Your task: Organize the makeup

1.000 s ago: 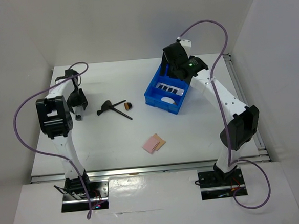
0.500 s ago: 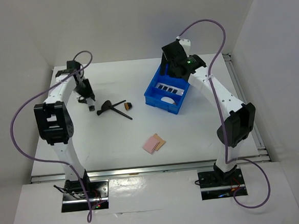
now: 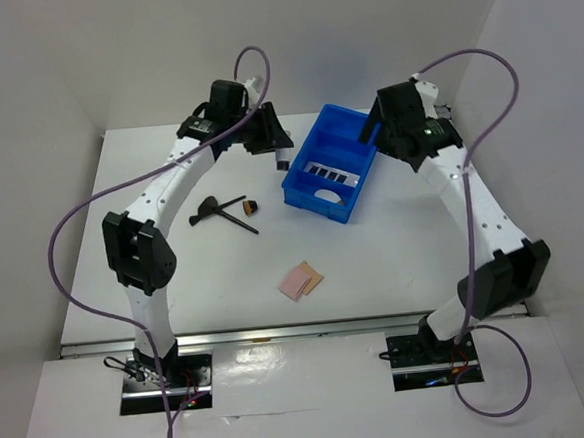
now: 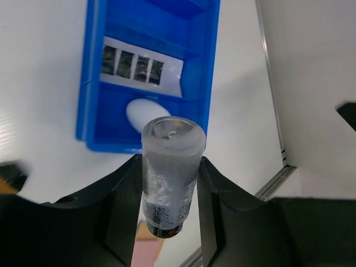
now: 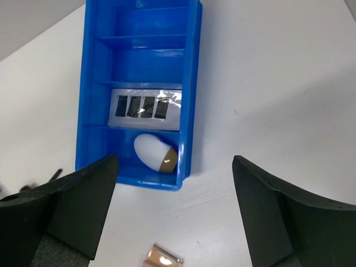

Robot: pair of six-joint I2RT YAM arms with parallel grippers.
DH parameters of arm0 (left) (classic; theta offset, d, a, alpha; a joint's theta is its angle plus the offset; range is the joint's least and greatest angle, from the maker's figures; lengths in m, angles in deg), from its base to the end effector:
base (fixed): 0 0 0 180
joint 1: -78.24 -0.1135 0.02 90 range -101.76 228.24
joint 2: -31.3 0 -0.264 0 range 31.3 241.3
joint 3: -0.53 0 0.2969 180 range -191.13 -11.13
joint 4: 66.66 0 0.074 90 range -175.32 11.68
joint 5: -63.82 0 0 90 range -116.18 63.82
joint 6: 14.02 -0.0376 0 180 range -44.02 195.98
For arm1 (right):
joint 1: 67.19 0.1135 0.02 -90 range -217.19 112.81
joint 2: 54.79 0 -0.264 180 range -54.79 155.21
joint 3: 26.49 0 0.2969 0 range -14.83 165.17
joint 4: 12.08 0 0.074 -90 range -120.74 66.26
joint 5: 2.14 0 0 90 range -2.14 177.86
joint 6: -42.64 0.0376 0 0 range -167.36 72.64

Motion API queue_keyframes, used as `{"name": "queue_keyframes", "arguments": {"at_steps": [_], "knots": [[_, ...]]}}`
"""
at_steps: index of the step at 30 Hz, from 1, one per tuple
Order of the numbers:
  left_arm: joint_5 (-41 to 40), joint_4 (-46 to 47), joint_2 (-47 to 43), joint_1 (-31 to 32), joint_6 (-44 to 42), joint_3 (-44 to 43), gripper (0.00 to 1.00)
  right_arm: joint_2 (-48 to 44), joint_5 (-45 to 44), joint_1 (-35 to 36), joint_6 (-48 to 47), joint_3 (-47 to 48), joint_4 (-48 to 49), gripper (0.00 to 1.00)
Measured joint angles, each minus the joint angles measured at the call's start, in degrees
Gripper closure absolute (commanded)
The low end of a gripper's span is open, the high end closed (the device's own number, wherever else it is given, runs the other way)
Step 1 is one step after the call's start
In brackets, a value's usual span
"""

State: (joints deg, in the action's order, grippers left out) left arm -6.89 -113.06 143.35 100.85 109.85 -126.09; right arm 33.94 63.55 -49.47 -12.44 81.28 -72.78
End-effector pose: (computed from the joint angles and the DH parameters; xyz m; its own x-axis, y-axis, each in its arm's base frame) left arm 0.4563 -0.2035 0.3751 -0.7509 -0.2571 -0.6083 0.2451 0.7469 -0.6182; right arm 0.3626 0.0996 0.4023 -0.5102 0.3846 -0.7692 0.3752 0.9044 0.2033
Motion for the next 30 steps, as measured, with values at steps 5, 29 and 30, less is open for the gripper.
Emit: {"name": "queue_keyframes", "arguments": {"at_steps": [5, 29, 30], "knots": [[0.11, 9.29, 4.04, 3.58, 7.41, 3.69, 1.00, -10.21, 1.38, -2.14, 1.14, -5.46, 0.87, 0.10], [-31.28, 21.38, 13.86, 15.63, 31.10, 7.23, 0.97, -14.88, 3.61, -4.98, 0.52, -7.69, 0.31, 0.10], [-31.74, 21.18, 14.03, 15.63, 31.21, 7.23, 0.95, -14.88, 3.58, -5.05, 0.35, -7.69, 0.31, 0.10]]}}
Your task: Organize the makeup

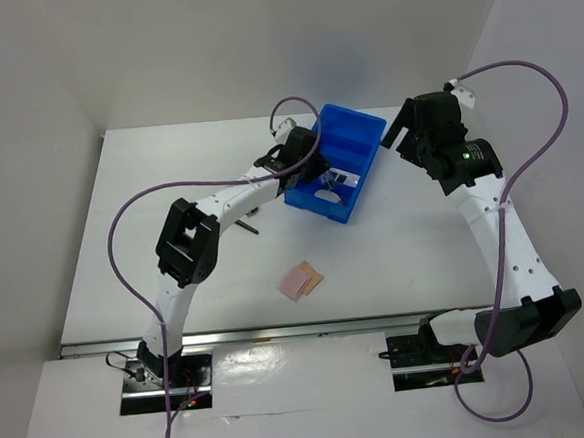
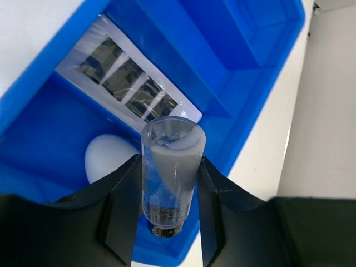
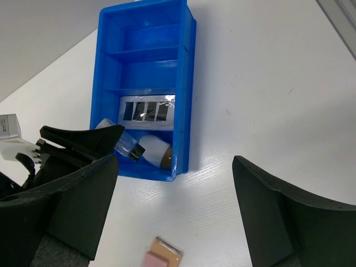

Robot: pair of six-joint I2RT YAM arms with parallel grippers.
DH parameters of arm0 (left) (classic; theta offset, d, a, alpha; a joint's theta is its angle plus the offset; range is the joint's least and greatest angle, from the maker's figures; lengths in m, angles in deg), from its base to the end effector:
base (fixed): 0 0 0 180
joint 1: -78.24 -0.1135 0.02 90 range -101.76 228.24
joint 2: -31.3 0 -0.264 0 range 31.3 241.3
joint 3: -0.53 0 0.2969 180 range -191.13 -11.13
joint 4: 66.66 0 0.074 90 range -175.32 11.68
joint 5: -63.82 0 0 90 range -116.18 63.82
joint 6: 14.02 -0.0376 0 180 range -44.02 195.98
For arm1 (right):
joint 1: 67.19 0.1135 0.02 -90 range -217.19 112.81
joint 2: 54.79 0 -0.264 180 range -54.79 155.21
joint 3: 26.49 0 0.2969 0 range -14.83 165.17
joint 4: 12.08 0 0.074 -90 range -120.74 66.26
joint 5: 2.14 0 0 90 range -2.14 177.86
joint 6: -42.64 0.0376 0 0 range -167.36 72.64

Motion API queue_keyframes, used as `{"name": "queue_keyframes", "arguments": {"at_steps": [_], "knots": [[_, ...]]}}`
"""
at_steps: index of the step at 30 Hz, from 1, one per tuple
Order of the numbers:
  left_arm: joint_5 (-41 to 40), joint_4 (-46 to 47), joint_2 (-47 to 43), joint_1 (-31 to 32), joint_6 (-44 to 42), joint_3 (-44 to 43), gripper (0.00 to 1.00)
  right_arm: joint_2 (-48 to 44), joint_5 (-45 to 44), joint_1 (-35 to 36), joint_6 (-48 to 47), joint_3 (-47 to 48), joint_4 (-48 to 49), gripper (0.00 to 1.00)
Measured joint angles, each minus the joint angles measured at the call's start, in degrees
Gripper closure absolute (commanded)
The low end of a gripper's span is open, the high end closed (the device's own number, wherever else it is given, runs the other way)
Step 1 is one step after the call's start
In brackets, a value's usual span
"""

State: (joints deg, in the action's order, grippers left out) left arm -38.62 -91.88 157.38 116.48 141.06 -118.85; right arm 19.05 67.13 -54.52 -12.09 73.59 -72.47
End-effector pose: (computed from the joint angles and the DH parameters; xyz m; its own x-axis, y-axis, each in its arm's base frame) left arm 0.4482 -0.3429 0.2337 -0.5929 -0.6603 -0.4609 -0.1825 0.6677 -0.7218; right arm 0.2987 0.0535 0.4371 -0.4006 0.4635 -0.7904 0.3821 0.8685 0.3156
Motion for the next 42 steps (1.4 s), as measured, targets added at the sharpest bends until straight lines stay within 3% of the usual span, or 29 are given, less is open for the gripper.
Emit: {"name": "queue_keyframes", "arguments": {"at_steps": [4, 7, 11, 17, 20, 27, 31, 32, 36, 39, 42], "knots": [[-1.38, -0.72, 0.66, 0.17, 1.22, 0.24, 0.86, 0.00, 0.02, -0.37, -0.28, 0.00, -0.02, 0.10], [-1.88, -1.70, 1.11, 0.46, 1.42, 0.46, 0.69, 0.00, 0.15, -0.42, -0.42, -0.02, -0.02, 0.10], [-2.36, -2.40, 1.16, 0.59, 1.46, 2.29, 0.39, 0.00, 0.57, -0.46, -0.42, -0.57, -0.02, 0.10], [-2.73, -0.96, 0.17, 0.59, 1.07, 3.58, 0.15, 0.22, 1.57, -0.76, -0.44, -0.83, -0.13, 0.10], [-2.97, -0.83, -0.70, 0.63, 0.00, 3.61, 0.09, 0.24, 1.92, -0.90, -0.44, -0.83, -0.13, 0.10], [-3.17, -1.38, -4.15, 1.09, -5.29, 1.57, 0.14, 1.27, 3.13, -0.94, -1.29, -0.85, -0.04, 0.10], [-3.17, -1.33, -9.22, 0.90, -10.54, -0.02, 0.31, 2.56, 4.83, -0.96, -2.21, -2.21, 1.16, 0.10], [-2.89, -1.38, -11.21, 0.63, -11.87, 0.00, 0.46, 3.02, 5.25, -0.96, -2.45, -2.62, 1.51, 0.10], [-0.55, -0.83, -20.96, -3.15, -16.44, 3.28, 0.72, 6.51, 7.17, -0.98, -3.93, -3.19, 2.91, 0.14], [1.07, -2.80, -26.71, -8.63, -19.06, 5.51, 0.85, 9.29, 8.41, -0.94, -5.14, -3.52, 4.50, 0.27], [1.22, -6.38, -29.64, -13.16, -21.53, 7.45, 0.92, 11.87, 9.90, -0.28, -6.05, -3.61, 5.92, 0.48]]}}
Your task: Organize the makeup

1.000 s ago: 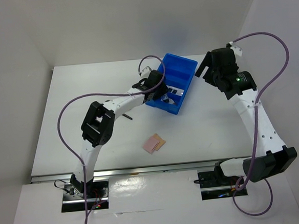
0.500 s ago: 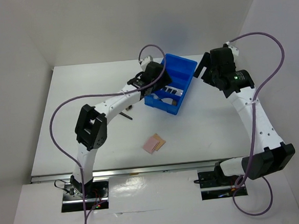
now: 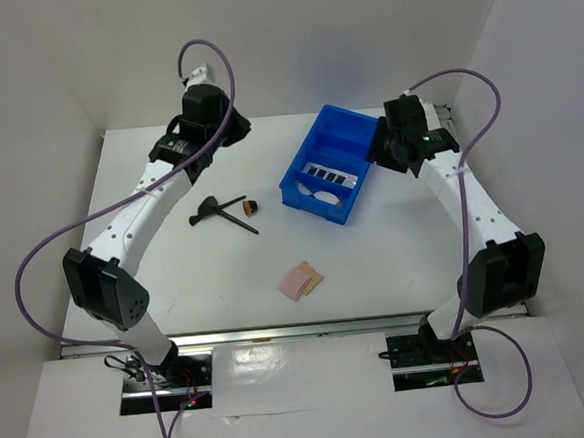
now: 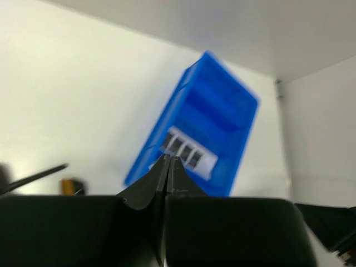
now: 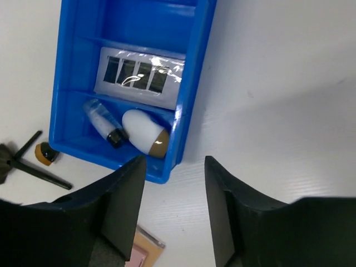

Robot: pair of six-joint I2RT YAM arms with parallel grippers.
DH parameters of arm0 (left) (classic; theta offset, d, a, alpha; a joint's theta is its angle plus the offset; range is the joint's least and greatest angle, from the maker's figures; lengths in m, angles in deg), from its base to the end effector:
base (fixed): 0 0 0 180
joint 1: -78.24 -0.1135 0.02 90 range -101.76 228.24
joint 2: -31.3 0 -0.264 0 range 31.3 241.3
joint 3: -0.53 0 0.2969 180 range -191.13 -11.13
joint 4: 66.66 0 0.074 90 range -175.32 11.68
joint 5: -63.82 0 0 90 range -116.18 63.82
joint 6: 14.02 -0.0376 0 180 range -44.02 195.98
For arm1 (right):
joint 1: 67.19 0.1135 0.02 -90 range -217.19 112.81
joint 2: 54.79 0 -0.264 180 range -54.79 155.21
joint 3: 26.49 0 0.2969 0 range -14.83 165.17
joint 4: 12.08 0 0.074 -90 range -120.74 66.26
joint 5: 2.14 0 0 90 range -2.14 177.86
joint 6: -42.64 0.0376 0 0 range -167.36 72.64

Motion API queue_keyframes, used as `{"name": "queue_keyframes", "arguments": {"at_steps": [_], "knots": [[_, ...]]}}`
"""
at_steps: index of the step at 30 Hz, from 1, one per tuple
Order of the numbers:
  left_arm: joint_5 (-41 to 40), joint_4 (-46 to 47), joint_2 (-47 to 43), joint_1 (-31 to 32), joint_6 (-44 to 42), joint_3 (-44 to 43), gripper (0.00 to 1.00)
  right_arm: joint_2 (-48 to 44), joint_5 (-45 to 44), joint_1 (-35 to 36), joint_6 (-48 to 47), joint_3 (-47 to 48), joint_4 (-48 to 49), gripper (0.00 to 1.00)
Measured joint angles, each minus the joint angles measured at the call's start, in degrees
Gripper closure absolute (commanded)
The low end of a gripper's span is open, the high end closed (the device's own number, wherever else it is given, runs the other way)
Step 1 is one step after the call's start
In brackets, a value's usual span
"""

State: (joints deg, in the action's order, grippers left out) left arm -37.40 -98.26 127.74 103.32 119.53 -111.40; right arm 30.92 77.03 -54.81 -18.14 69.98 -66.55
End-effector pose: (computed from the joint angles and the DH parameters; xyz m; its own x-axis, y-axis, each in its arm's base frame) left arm 0.4037 -0.1808 0.4244 -0.3520 -0.5814 -0.7335 0.0055 0.7824 -0.6228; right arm 0.3650 0.0729 0.3555 -0.6271 0.3532 -0.6942 0.2615 0.9350 0.2396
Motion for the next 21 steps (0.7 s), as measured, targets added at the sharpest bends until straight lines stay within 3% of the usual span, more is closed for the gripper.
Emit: {"name": "queue_keyframes", "arguments": {"at_steps": [4, 7, 9, 14, 21], "knots": [[0.35, -6.82, -2.73, -1.99, -2.75, 4.76, 0.92, 3.93, 0.28, 4.79, -1.60, 0.04, 1.05, 0.49], [1.05, -12.74, -5.16, -3.41, -4.20, 9.07, 0.81, 6.91, -0.48, 12.28, -3.21, 0.04, 1.18, 0.29], [1.33, -16.65, -6.84, -5.25, -4.57, 11.28, 0.72, 8.55, -0.35, 17.70, -4.28, 0.04, 1.46, 0.23], [1.03, -22.16, -12.85, -9.86, -4.61, 16.35, 0.24, 15.06, 2.38, 28.33, -5.25, 4.76, 1.77, 0.13], [0.81, -27.96, -16.37, -13.20, -4.24, 17.66, 0.23, 33.79, 5.05, 32.24, -6.60, 25.88, 3.02, 0.06]]}}
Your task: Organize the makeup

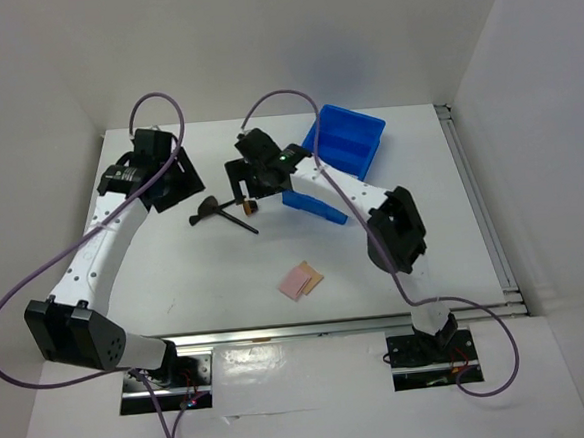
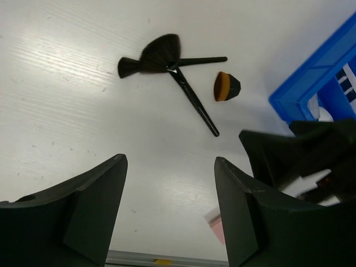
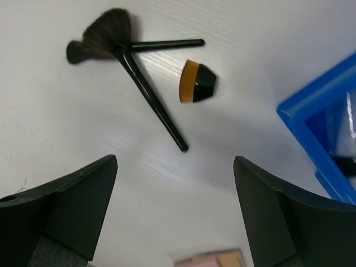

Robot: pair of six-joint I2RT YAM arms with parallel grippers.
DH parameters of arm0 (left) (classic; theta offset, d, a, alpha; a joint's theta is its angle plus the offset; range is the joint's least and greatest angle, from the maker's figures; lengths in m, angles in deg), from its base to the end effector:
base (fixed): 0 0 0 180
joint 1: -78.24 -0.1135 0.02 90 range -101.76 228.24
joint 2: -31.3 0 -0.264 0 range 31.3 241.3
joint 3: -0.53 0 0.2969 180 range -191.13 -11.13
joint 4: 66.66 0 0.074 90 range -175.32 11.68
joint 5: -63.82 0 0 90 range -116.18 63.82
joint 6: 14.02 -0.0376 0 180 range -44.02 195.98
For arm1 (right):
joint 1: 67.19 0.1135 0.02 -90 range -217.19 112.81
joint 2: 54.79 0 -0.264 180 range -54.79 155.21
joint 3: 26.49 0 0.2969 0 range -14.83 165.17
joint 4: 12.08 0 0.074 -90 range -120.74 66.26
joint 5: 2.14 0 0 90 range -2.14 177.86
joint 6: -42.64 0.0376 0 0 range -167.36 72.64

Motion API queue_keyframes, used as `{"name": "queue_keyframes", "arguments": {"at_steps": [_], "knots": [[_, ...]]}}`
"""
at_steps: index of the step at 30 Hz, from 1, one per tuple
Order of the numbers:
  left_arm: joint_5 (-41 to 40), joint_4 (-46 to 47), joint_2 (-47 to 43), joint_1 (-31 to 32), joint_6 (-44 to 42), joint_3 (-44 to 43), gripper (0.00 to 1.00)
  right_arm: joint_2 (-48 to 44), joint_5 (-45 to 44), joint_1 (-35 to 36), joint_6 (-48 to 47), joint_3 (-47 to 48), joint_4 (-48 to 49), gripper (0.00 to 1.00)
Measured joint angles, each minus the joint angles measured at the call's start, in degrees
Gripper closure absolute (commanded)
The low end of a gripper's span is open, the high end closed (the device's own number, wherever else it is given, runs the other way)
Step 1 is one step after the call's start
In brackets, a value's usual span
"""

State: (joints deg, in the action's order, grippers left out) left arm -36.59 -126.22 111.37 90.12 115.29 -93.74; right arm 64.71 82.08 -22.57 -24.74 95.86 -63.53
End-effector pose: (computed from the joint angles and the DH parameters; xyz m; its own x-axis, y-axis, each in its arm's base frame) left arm 0.3344 -0.0634 0.3674 -0.5883 -0.5130 -0.6251 -0.3806 0.8577 -0.3457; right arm 0.3729 0.3627 0.2745 -0.7434 -0.1960 -0.6395 -0.3960 0.8995 0.1846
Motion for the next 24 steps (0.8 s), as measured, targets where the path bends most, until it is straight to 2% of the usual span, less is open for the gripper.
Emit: {"name": "queue_keyframes", "arguments": {"at_steps": [4, 9, 24], "knots": [[-0.57, -1.29, -1.18, -2.25, -0.24, 1.36, 0.23, 11.34, 1.09, -0.90, -0.17, 10.91, -0.74, 0.06], [-0.31, -1.81, -1.57, -2.89, -0.31, 1.60, 0.23, 20.39, 1.66, -2.58, -0.22, 17.64, -1.79, 0.05], [1.75, -1.42, -0.57, -2.86, -0.33, 2.82, 0.23, 24.35, -0.72, -1.46, -0.24, 18.71, -2.03, 0.16]]}}
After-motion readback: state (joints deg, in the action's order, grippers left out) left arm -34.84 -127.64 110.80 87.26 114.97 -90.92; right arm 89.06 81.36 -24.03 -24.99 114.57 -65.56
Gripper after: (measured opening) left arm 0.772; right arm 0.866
